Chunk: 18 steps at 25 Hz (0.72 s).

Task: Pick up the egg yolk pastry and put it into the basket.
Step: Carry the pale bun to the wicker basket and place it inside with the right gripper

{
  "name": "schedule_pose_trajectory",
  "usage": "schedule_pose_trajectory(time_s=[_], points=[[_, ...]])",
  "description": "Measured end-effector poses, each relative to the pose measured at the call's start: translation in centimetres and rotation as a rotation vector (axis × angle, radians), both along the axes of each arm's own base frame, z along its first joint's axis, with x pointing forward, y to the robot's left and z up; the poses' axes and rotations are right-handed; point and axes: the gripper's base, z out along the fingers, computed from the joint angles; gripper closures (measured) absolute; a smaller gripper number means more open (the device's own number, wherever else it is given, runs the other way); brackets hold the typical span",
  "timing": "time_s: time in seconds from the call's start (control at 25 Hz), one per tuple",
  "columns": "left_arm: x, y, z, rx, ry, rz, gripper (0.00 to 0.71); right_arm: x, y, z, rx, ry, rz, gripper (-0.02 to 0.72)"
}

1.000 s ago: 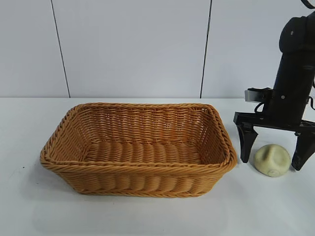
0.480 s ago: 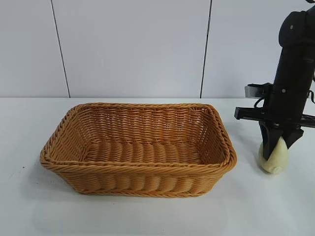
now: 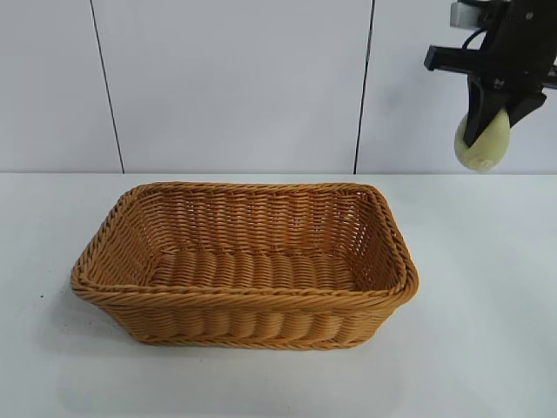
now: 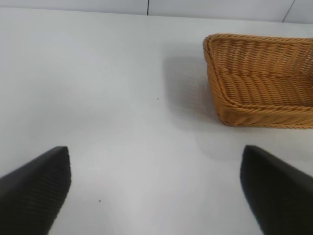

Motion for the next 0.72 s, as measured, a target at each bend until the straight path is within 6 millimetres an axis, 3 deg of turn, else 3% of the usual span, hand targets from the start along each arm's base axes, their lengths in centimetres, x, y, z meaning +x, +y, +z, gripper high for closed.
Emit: schedule_pose_trajectory(time_s=[0.16,0.24,0.72], points=[[0.0,0.0,0.0,0.0,0.0,0.0,0.02,-0.4,1.4,0.8,0.001,-0.015,0.042,0.631],[0.0,0.0,0.0,0.0,0.0,0.0,0.02,-0.6,3.1,0.8,0.0,-0.015,0.088,0.631],[0.0,0.0,0.0,0.0,0.0,0.0,0.02,-4.8,16.6,0.9,0.026,-0.042,0.39,0.631]])
